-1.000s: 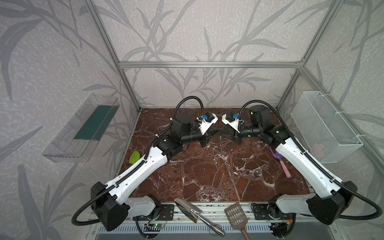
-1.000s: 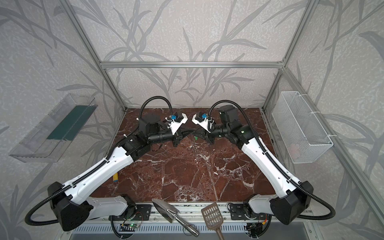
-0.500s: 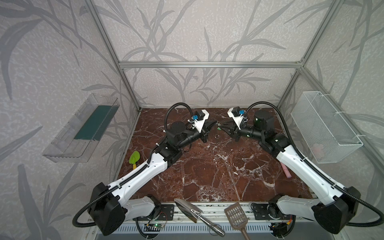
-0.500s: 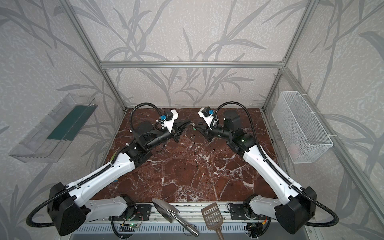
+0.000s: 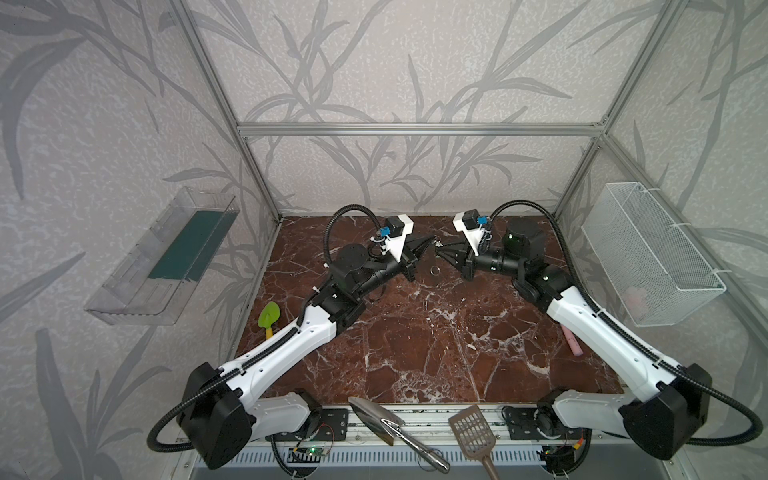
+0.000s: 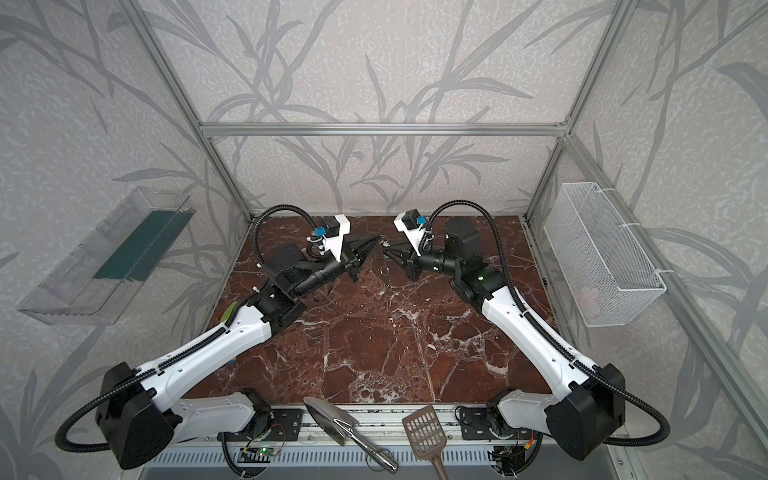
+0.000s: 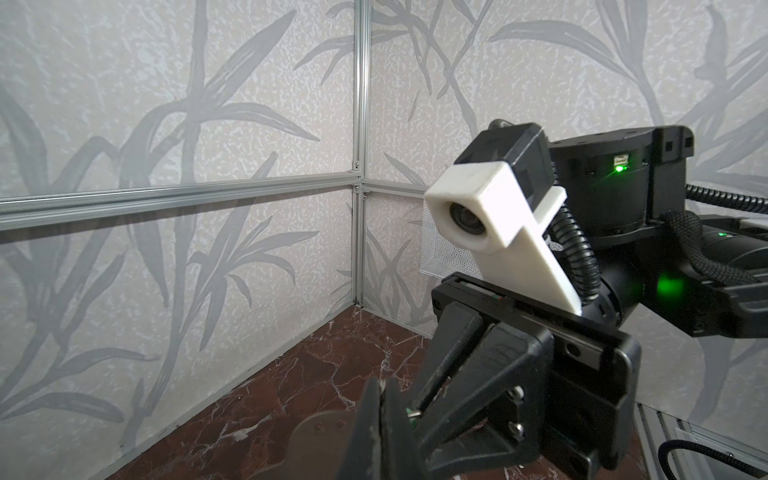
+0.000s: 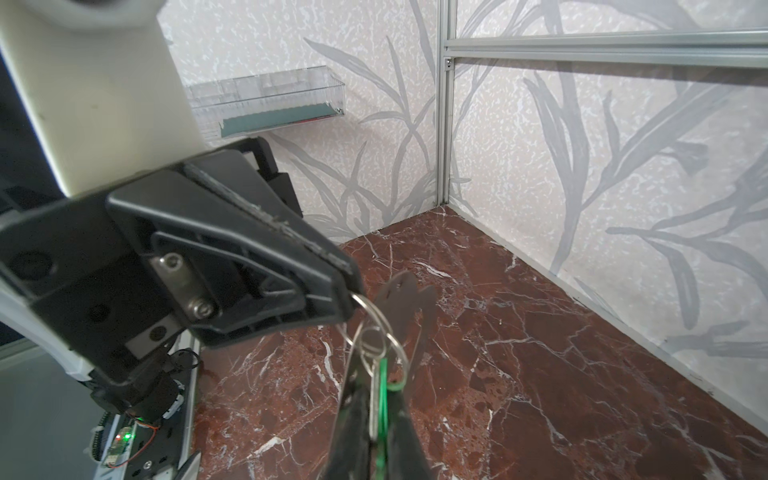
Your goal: Put the keys on the keyring
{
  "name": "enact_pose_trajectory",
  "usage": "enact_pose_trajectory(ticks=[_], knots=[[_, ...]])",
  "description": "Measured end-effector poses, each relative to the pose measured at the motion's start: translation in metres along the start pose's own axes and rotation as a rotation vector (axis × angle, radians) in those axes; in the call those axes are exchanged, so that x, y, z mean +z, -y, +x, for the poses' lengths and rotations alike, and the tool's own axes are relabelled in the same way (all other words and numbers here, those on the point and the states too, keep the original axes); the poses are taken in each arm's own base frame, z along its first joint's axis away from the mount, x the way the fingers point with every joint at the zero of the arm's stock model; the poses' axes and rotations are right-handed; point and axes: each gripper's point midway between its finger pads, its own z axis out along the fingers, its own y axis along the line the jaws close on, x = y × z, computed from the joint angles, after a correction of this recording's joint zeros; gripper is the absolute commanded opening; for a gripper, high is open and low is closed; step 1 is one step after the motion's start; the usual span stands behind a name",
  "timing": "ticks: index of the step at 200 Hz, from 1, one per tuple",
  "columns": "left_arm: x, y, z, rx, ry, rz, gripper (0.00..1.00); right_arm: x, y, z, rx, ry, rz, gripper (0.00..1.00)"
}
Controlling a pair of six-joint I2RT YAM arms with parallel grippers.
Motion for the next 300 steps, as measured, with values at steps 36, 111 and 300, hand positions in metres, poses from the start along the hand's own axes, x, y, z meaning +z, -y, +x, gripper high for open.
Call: enact_pose_trajectory(ticks=[36, 111, 300], knots=[[0.001, 0.000, -0.001, -0.005, 0.008, 0.004, 0.00, 0.000, -0.011, 0.001, -0.012, -0.004, -0.065, 0.03], [0.003, 0.003, 0.000, -0.019, 0.011, 0.020, 0.00, 0.002, -0.021, 0.007, -0.024, -0.049, -0.142, 0.02], [0.002, 0.010, 0.008, -0.025, -0.008, 0.063, 0.00, -0.025, -0.005, -0.013, -0.060, 0.022, -0.035, 0.27]])
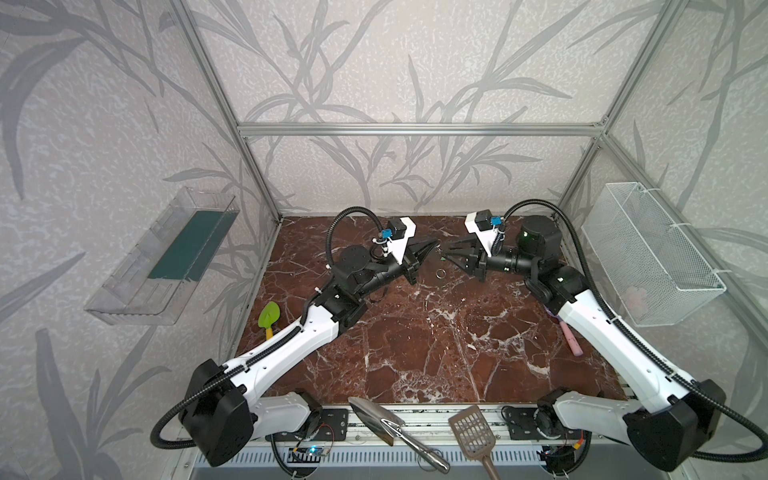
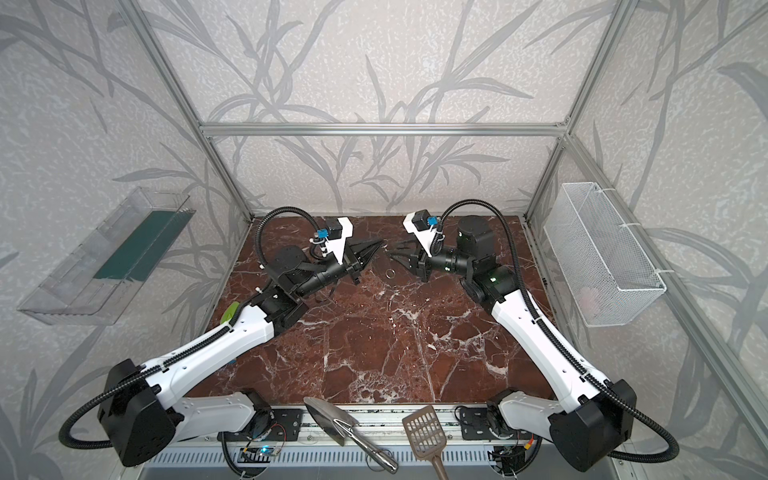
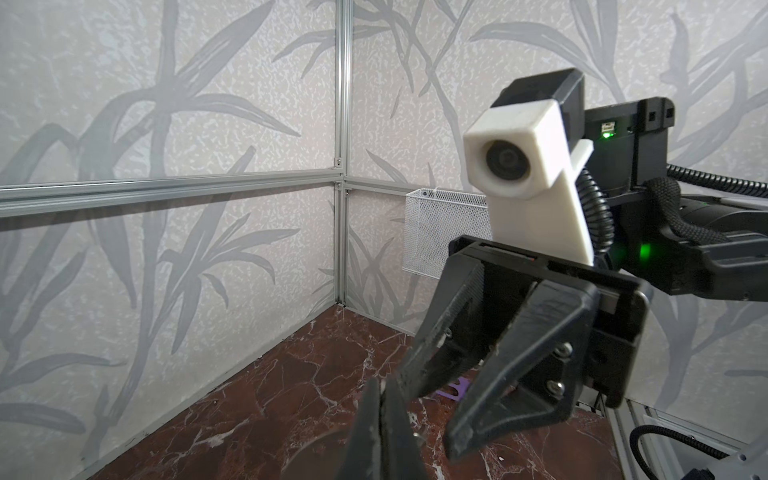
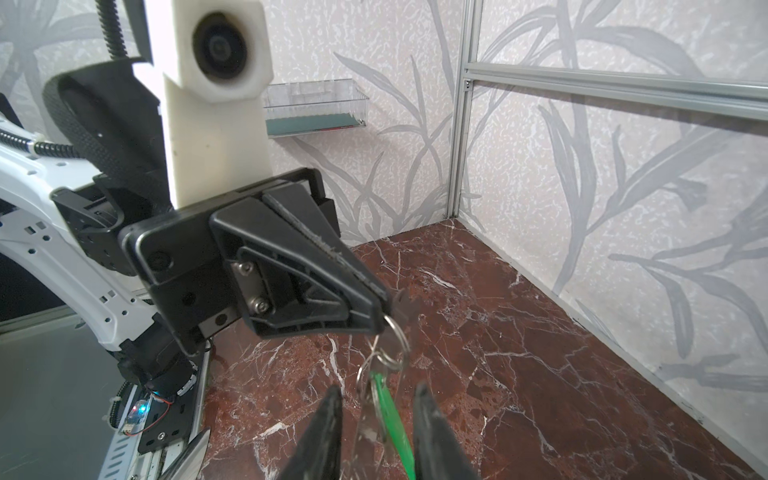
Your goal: Put the keys on the keyring
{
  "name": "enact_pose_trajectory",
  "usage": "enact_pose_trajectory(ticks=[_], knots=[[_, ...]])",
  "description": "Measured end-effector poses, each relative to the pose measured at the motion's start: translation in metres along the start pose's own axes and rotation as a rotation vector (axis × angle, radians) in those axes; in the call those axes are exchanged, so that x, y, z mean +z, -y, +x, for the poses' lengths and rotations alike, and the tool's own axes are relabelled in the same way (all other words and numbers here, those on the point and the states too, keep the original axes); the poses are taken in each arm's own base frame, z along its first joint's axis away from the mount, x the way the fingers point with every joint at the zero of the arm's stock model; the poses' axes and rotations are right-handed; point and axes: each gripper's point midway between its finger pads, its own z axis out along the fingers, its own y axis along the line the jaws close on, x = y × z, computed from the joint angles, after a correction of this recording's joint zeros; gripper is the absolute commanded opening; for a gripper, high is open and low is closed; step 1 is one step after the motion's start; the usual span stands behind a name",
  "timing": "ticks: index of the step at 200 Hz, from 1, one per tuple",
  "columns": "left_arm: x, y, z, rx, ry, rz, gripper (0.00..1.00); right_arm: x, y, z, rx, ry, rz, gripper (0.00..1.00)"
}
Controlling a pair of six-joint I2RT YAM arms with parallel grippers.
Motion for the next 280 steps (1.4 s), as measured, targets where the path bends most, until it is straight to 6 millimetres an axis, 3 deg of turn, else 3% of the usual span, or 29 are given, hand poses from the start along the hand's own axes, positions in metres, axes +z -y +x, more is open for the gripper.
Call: enact_pose_trajectory(ticks=[55, 155, 188, 203, 233, 260, 280], knots=[[0.000, 0.010, 0.006, -0.009, -0.026, 0.057, 0.00, 0.003, 0.003, -0.003, 0.018, 0.019, -0.002, 0.21], [-0.001, 0.011, 0.006, -0.010, -0.026, 0.067, 0.00, 0.008, -0.002, 0.001, 0.069, 0.017, -0.078, 0.07], [-0.001, 0.011, 0.005, -0.008, -0.023, 0.069, 0.00, 0.009, -0.002, -0.001, 0.086, 0.025, -0.093, 0.07], [-0.001, 0.010, 0.005, -0.008, -0.023, 0.065, 0.00, 0.010, -0.002, 0.000, 0.094, 0.027, -0.107, 0.00], [-0.001, 0.008, 0.005, -0.008, -0.024, 0.060, 0.00, 0.011, -0.001, 0.000, 0.102, 0.030, -0.119, 0.00], [-0.004, 0.006, 0.005, -0.003, -0.036, 0.037, 0.16, 0.010, -0.004, 0.000, 0.082, 0.014, -0.128, 0.00], [-0.012, 0.004, 0.000, 0.029, -0.046, -0.003, 0.20, 0.010, -0.008, -0.002, 0.047, -0.028, -0.138, 0.00]])
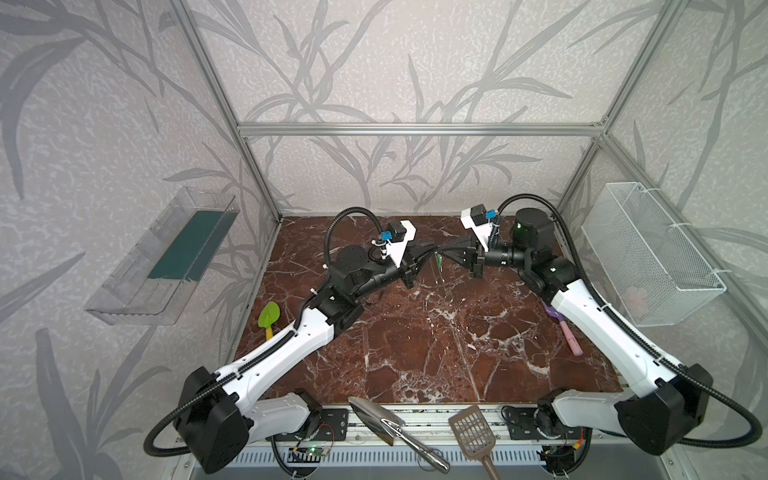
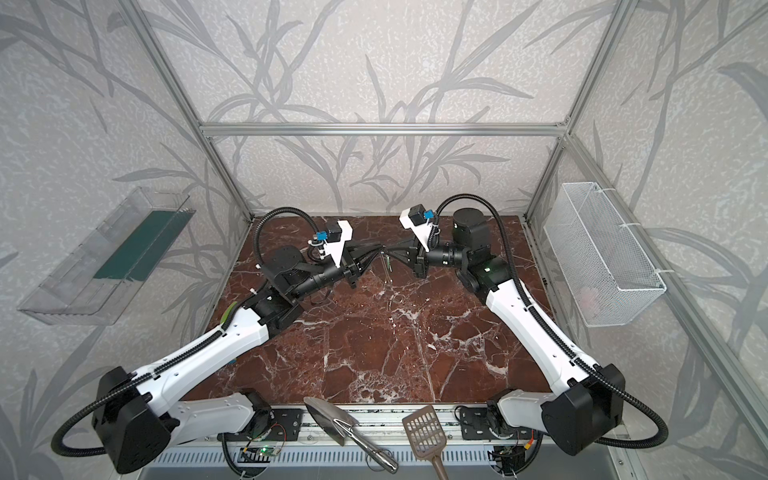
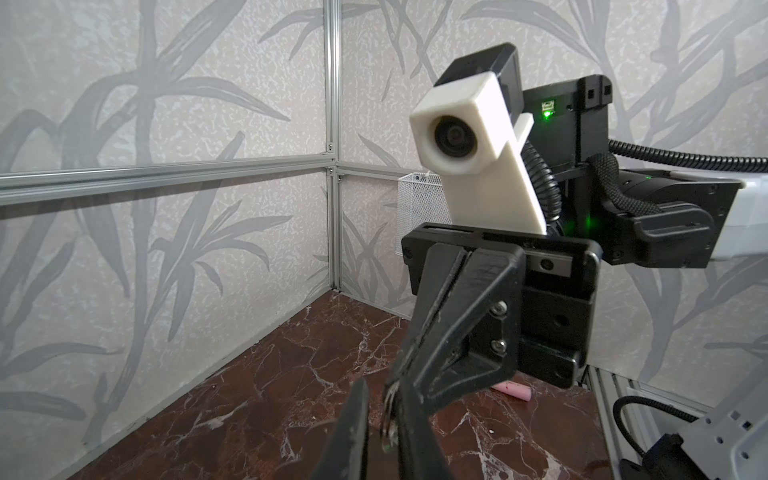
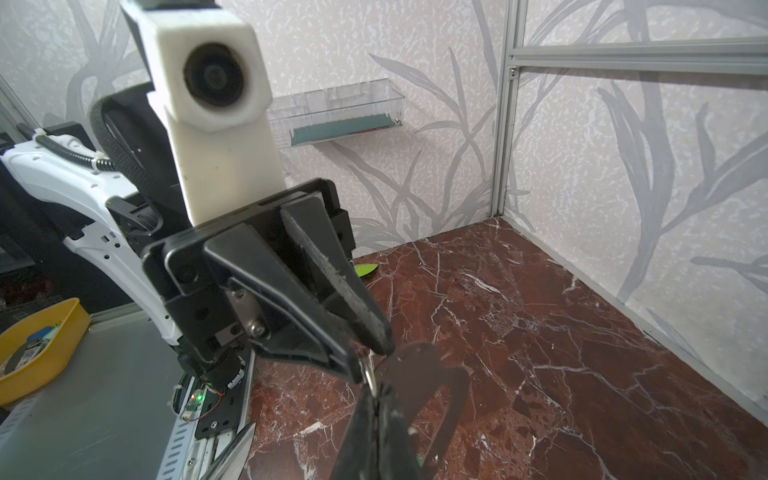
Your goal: Put the keys on the keyring
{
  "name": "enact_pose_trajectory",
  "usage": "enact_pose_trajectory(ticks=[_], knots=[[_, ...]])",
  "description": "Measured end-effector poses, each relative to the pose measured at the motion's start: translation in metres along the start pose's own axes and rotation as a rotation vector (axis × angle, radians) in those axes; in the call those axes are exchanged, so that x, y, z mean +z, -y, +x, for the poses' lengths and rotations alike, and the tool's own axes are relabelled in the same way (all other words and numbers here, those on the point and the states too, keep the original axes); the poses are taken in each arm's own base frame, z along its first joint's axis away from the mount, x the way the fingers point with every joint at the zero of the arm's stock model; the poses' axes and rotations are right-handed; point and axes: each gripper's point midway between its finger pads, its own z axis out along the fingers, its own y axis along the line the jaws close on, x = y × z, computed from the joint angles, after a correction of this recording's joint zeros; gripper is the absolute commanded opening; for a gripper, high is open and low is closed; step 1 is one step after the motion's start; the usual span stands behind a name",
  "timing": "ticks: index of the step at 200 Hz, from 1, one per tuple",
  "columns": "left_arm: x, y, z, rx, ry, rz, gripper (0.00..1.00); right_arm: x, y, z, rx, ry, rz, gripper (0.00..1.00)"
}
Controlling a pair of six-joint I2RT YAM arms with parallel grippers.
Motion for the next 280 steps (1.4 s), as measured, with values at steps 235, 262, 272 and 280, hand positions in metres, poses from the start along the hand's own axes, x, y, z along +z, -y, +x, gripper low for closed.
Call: enact_pose_trajectory(ticks=[235, 262, 272, 280], knots=[[-0.012, 0.034, 0.023, 0.078, -0.454, 0.165, 0.18, -0.006, -0.019, 0.025, -0.232, -0.420, -0.045, 0.00], [-0.008, 0.034, 0.031, 0.068, -0.475, 0.170, 0.18, -0.005, -0.020, 0.025, -0.230, -0.417, -0.051, 0.00], [-0.008, 0.033, 0.032, 0.066, -0.478, 0.170, 0.18, -0.005, -0.020, 0.025, -0.229, -0.416, -0.054, 0.00], [-0.007, 0.033, 0.032, 0.066, -0.478, 0.170, 0.18, -0.005, -0.021, 0.025, -0.228, -0.414, -0.056, 0.00]])
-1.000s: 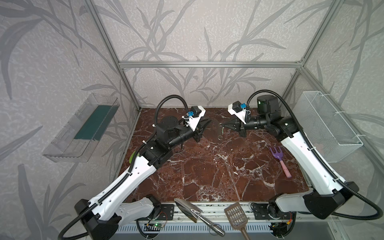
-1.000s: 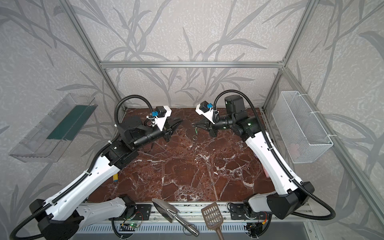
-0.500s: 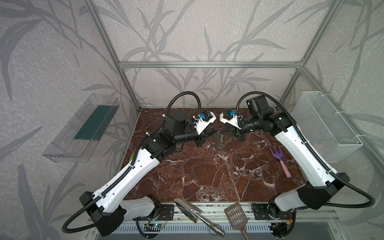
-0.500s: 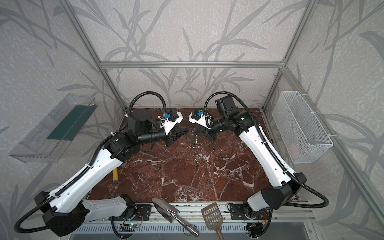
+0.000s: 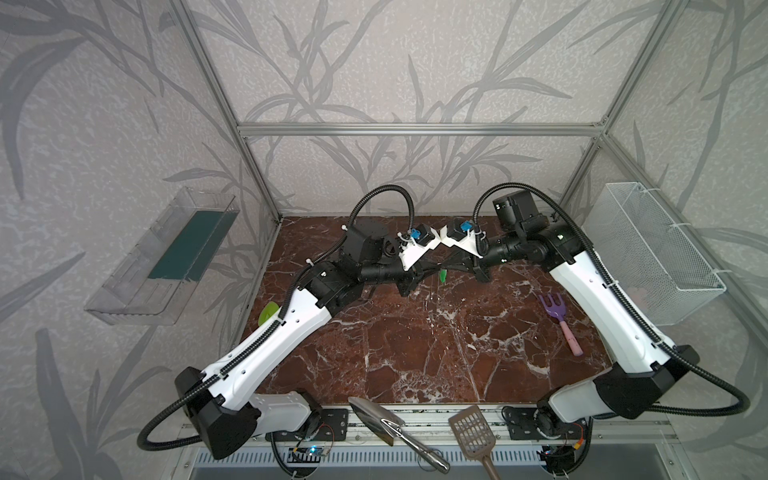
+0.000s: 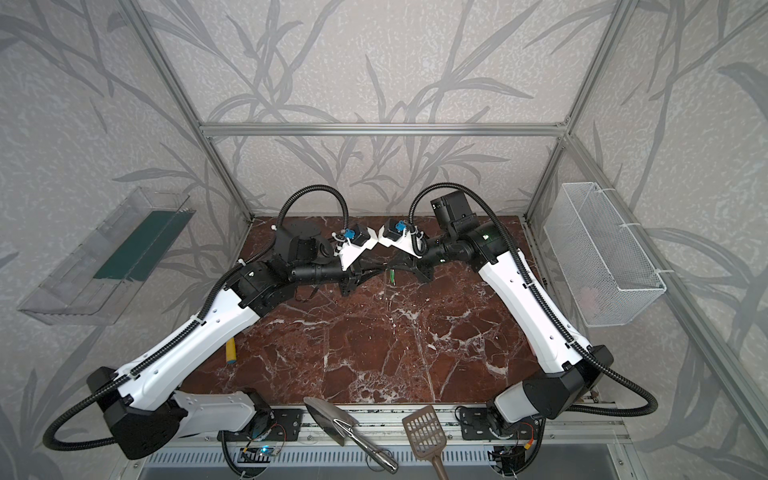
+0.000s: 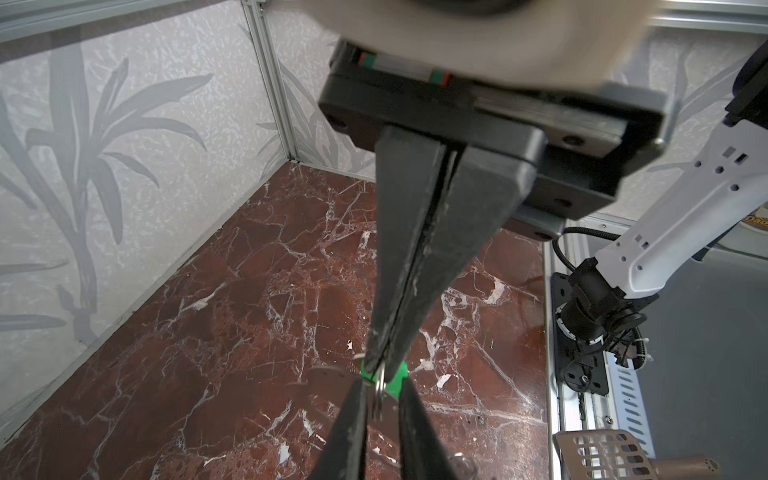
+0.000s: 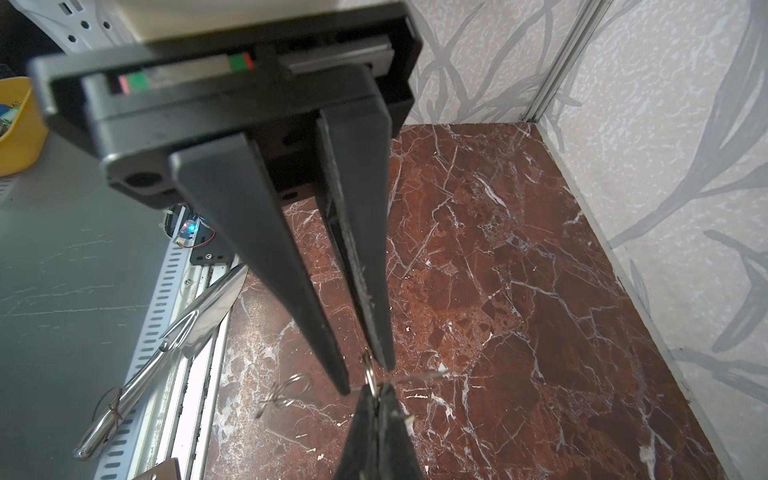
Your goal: Put the keys on the keyring
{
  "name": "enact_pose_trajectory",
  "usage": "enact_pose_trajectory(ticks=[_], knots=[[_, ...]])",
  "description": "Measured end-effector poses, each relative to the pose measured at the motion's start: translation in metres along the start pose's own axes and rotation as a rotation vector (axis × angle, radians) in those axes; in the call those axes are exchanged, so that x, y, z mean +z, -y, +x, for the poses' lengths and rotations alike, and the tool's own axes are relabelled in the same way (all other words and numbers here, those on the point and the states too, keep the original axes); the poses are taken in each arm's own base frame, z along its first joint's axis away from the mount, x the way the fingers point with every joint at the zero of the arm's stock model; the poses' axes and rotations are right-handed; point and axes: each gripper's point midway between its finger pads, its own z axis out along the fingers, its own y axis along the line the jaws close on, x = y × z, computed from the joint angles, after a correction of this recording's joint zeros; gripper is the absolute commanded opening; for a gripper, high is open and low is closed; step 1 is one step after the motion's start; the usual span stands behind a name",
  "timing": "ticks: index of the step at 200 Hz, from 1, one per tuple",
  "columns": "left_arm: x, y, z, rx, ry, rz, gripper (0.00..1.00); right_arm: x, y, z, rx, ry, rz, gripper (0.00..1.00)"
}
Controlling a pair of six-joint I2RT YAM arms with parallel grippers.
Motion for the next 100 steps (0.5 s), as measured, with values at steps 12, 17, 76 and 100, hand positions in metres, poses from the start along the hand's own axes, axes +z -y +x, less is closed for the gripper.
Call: enact_pose_trajectory(ticks=[12, 17, 76, 100], knots=[[0.0001, -0.0001, 0.0001, 0.000, 0.000, 0.000, 0.18, 0.0001, -0.0007, -0.0007, 0.000, 0.004, -0.004, 0.00], [0.0000, -0.0001, 0.0000, 0.001, 0.000, 0.000, 0.17, 0.0001, -0.0010, -0.0007, 0.001, 0.005, -0.006, 0.00], [0.0001, -0.0008, 0.0004, 0.002, -0.002, -0.005, 0.00, 0.0013, -0.0009, 0.0004, 0.004, 0.007, -0.010, 0.00], [0.0004, -0.0026, 0.0023, -0.001, -0.008, -0.015, 0.00, 0.0038, 0.0010, 0.0020, 0.012, 0.012, -0.005, 0.00]])
